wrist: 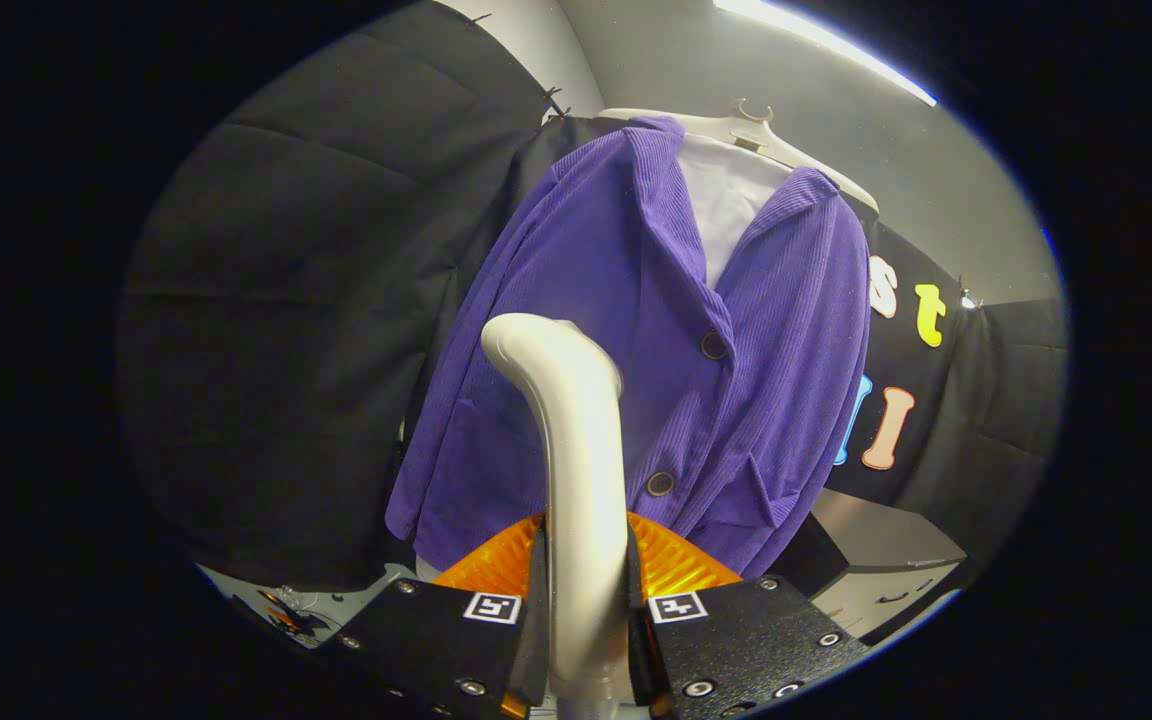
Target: Iron the clothes twice with a garment steamer, once on the left side and once on the right side.
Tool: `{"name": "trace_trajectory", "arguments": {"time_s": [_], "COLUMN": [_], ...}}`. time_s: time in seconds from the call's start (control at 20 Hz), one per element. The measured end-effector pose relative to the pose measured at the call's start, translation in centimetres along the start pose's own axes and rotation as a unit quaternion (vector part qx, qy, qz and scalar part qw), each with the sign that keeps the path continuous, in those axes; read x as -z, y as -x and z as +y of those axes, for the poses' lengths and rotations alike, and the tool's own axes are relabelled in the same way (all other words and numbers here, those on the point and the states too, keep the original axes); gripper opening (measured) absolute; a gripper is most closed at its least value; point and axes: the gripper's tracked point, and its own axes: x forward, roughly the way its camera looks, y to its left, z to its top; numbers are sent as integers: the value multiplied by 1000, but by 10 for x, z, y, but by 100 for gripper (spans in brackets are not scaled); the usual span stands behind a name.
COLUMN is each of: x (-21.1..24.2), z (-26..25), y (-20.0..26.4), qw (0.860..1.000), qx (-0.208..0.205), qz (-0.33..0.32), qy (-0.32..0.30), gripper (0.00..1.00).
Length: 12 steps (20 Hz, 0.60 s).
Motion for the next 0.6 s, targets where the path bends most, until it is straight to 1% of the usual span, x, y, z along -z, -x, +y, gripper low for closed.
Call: {"name": "trace_trajectory", "arguments": {"time_s": [0.25, 0.4, 0.55, 0.6], "x": [46, 61, 84, 86], "z": [24, 30, 38, 40], "y": [5, 7, 7, 10], "qw": [999, 998, 996, 996], "qx": [-30, -35, -50, -51], "qz": [40, 49, 72, 69], "qy": [14, 22, 14, 10], "gripper": [33, 33, 33, 33]}}
